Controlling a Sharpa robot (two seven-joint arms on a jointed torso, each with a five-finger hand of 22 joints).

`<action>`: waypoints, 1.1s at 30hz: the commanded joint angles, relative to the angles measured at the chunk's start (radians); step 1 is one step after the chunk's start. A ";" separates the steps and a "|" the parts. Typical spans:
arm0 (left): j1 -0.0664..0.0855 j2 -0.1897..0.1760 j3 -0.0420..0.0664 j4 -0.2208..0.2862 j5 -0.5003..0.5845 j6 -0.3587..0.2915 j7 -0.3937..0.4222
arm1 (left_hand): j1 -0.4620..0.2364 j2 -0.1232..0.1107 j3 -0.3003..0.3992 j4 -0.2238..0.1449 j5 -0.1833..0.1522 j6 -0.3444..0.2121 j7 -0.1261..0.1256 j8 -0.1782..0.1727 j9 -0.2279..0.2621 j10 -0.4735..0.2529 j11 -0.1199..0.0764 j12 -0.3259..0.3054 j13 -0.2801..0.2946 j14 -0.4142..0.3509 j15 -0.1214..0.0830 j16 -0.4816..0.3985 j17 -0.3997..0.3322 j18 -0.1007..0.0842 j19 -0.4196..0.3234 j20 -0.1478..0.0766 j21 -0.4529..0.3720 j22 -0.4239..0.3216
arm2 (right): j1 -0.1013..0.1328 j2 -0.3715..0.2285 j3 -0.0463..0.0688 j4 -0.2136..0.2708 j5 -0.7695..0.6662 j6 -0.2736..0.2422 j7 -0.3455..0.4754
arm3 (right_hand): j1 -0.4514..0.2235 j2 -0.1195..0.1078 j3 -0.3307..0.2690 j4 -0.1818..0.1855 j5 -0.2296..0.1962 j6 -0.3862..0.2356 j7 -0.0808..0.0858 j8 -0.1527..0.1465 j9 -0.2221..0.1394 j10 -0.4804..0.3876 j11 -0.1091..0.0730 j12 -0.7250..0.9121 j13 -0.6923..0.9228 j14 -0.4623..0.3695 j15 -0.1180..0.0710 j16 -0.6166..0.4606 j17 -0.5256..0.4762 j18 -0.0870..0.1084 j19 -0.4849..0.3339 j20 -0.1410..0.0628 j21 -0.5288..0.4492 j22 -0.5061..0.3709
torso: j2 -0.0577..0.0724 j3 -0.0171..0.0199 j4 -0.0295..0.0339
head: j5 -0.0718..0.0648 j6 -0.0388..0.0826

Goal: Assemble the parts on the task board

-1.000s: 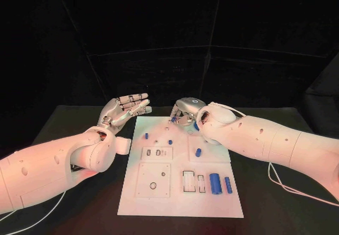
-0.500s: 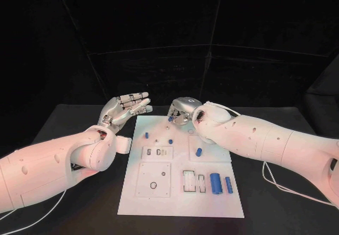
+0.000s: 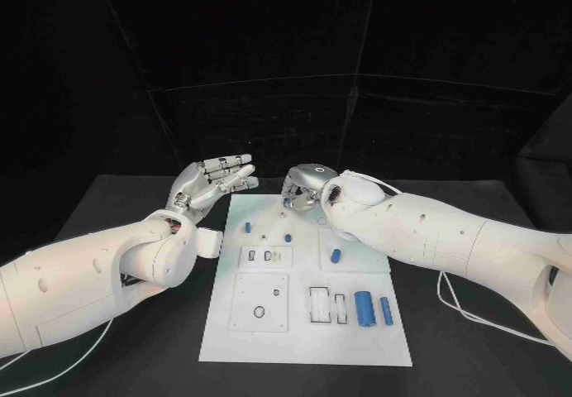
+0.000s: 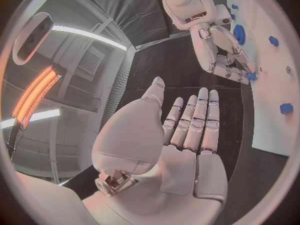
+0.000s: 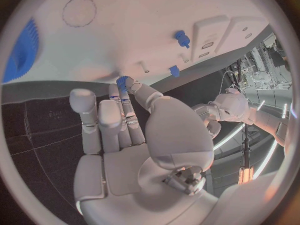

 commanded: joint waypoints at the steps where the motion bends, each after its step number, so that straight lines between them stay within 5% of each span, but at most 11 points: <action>1: 0.002 0.001 0.001 0.002 -0.006 0.014 0.003 | 0.003 0.009 0.001 -0.005 0.000 0.001 0.076 -0.006 0.000 -0.005 0.002 0.002 0.000 0.004 0.000 -0.005 -0.001 0.012 0.006 -0.001 0.006 -0.001 | 0.003 0.001 0.001 -0.002 0.000 0.013 -0.009 | 0.005 -0.026 -0.011 0.009 -0.020 -0.057 0.014 -0.005 0.000 -0.063 0.017 0.007 0.004 -0.010 0.017 -0.029 -0.047 0.007 -0.036 0.012 -0.034 -0.055 | 0.001 0.0001 -0.0002 | 0.000 0.000; 7: 0.003 -0.002 0.001 0.002 -0.006 0.016 0.001 | 0.003 0.009 0.001 -0.006 0.000 -0.001 0.076 -0.006 0.000 -0.007 0.002 0.002 0.000 0.003 0.000 -0.005 -0.001 0.012 0.006 -0.001 0.005 -0.001 | 0.003 -0.027 0.001 0.031 -0.002 -0.013 -0.007 | 0.020 -0.039 -0.041 0.019 -0.019 -0.090 0.015 -0.003 0.002 -0.101 0.021 0.020 0.007 -0.011 0.022 -0.034 -0.062 0.012 -0.049 0.019 -0.049 -0.078 | 0.000 0.0008 -0.0019 | 0.002 0.001; 13: 0.003 -0.010 0.001 0.004 -0.006 0.017 -0.001 | 0.003 0.009 0.001 -0.006 0.000 -0.001 0.076 -0.006 0.000 -0.007 0.002 0.002 0.000 0.003 0.000 -0.005 -0.001 0.012 0.006 -0.001 0.005 -0.001 | 0.003 -0.122 0.002 0.130 0.025 -0.068 0.000 | 0.025 -0.039 -0.056 0.033 0.001 -0.065 0.007 0.005 0.006 -0.063 0.011 0.055 0.010 0.002 0.015 -0.007 -0.024 0.003 -0.017 0.016 -0.017 -0.031 | -0.001 0.0003 -0.0064 | 0.004 0.002; 16: 0.004 -0.014 0.001 0.005 -0.006 0.017 -0.001 | 0.003 0.009 0.001 -0.006 0.000 -0.001 0.076 -0.006 0.000 -0.007 0.002 0.002 0.000 0.003 0.000 -0.005 -0.001 0.012 0.006 -0.001 0.005 -0.001 | 0.004 -0.179 0.019 0.183 0.062 -0.071 -0.005 | 0.018 -0.038 -0.060 0.045 0.017 -0.043 0.005 0.011 0.008 -0.007 0.001 0.087 0.016 0.015 0.009 0.025 0.022 -0.006 0.012 0.012 0.015 0.020 | -0.003 0.0004 -0.0100 | 0.004 0.004; 19: 0.004 -0.017 0.001 0.005 -0.006 0.018 -0.002 | 0.003 0.009 0.001 -0.007 0.000 0.000 0.076 -0.006 0.000 -0.006 0.003 0.001 0.000 0.003 0.000 -0.006 -0.001 0.012 0.006 -0.001 0.005 -0.002 | 0.004 -0.250 0.031 0.242 0.119 -0.050 -0.020 | -0.011 -0.062 -0.088 0.068 0.057 -0.036 -0.012 0.009 0.007 0.096 -0.023 0.140 0.036 0.031 -0.007 0.069 0.085 -0.014 0.041 -0.001 0.049 0.072 | -0.003 0.0018 -0.0123 | 0.003 0.004; 25: 0.004 -0.019 0.001 0.003 -0.006 0.020 -0.003 | 0.003 0.009 0.001 -0.007 0.000 0.000 0.076 -0.006 0.000 -0.006 0.003 0.001 0.000 0.003 0.000 -0.006 -0.001 0.012 0.006 -0.001 0.005 -0.002 | 0.005 -0.348 0.040 0.299 0.206 0.036 -0.067 | -0.029 -0.113 -0.226 0.132 0.113 -0.065 -0.044 0.005 0.006 0.221 -0.065 0.284 0.147 0.043 -0.043 0.133 0.174 -0.029 0.084 -0.040 0.105 0.153 | -0.003 0.0028 -0.0158 | -0.004 0.009; 28: 0.004 -0.017 0.001 0.000 -0.006 0.022 -0.003 | 0.003 0.009 0.001 -0.007 0.000 0.004 0.075 -0.006 0.000 -0.002 0.002 0.002 0.001 0.003 0.000 -0.006 -0.001 0.012 0.006 -0.001 0.005 -0.002 | 0.005 -0.377 0.041 0.309 0.224 0.085 -0.094 | 0.027 -0.089 -0.373 0.216 0.121 -0.101 -0.042 0.012 0.006 0.180 -0.062 0.472 0.330 0.047 -0.041 0.171 0.224 -0.037 0.095 -0.039 0.127 0.186 | -0.001 0.0032 -0.0130 | -0.009 0.009; 33: 0.004 -0.013 0.001 -0.005 -0.006 0.024 -0.004 | 0.004 0.009 0.001 -0.007 0.000 0.004 0.075 -0.006 0.000 -0.002 0.002 0.002 0.001 0.003 0.000 -0.006 -0.001 0.012 0.006 -0.001 0.005 -0.002 | 0.006 -0.383 0.042 0.296 0.232 0.132 -0.116 | 0.084 -0.080 -0.450 0.286 0.122 -0.123 -0.036 0.025 0.007 0.142 -0.053 0.697 0.568 0.057 -0.036 0.215 0.298 -0.039 0.101 -0.034 0.140 0.204 | 0.000 0.0031 -0.0106 | -0.011 0.009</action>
